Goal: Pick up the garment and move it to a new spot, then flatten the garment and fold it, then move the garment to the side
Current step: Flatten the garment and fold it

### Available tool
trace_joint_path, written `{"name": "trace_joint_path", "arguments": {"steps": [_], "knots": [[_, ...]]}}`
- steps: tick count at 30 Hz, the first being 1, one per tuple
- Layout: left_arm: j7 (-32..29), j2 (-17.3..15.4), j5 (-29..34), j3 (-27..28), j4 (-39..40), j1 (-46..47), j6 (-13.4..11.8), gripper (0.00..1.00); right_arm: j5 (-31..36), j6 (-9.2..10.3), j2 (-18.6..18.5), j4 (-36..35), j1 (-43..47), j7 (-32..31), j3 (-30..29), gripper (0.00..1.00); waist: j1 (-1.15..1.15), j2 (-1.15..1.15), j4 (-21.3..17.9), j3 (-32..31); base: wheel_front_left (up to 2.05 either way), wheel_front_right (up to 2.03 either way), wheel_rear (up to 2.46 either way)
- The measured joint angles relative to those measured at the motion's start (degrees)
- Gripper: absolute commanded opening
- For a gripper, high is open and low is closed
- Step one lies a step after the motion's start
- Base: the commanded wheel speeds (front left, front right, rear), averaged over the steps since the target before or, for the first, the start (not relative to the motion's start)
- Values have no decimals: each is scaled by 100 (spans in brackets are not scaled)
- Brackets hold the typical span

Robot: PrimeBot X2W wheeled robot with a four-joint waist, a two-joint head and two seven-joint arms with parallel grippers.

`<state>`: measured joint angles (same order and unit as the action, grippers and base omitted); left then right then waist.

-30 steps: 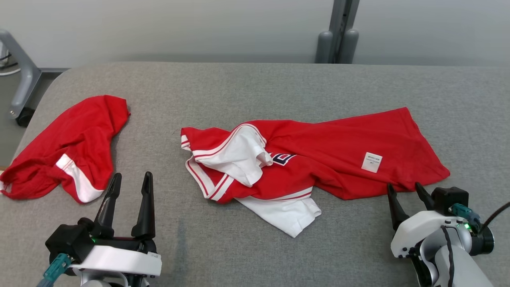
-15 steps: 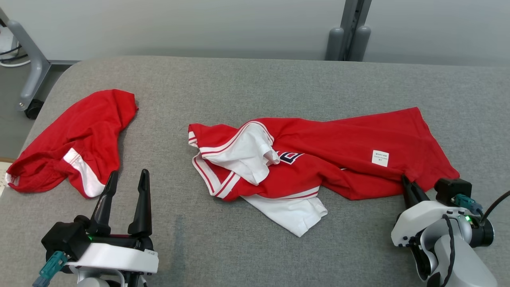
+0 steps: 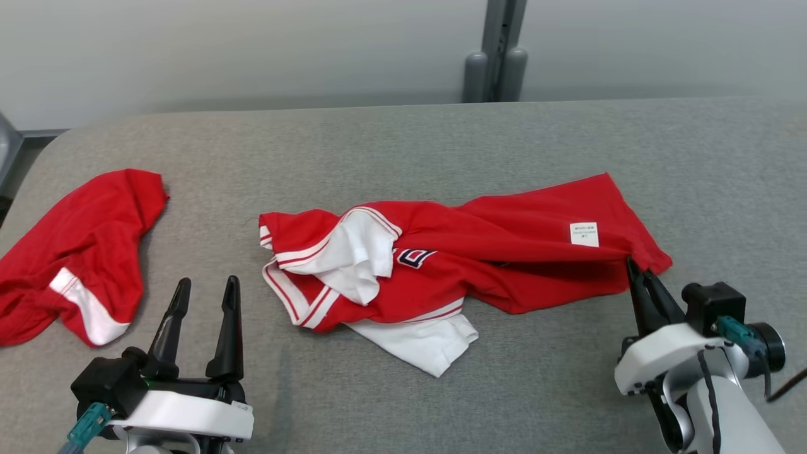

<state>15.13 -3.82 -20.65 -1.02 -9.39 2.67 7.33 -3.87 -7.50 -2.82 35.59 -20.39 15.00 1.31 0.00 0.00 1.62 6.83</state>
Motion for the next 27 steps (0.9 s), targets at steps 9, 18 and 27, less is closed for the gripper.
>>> {"name": "trace_joint_path", "arguments": {"steps": [9,18,27], "knots": [[0,20,18,-31,-3,3,1,100,-269,0,-423,-515,710,-182,196,0,0,0,-296,-47,0,0,0],[0,19,33,-77,-29,4,1,100,-783,0,-726,-254,1046,-760,805,47,0,0,-272,-68,0,0,0],[0,-26,31,-42,-20,-6,3,100,-730,1,-991,-302,1043,-923,367,100,0,0,-260,-129,0,0,0]]}}
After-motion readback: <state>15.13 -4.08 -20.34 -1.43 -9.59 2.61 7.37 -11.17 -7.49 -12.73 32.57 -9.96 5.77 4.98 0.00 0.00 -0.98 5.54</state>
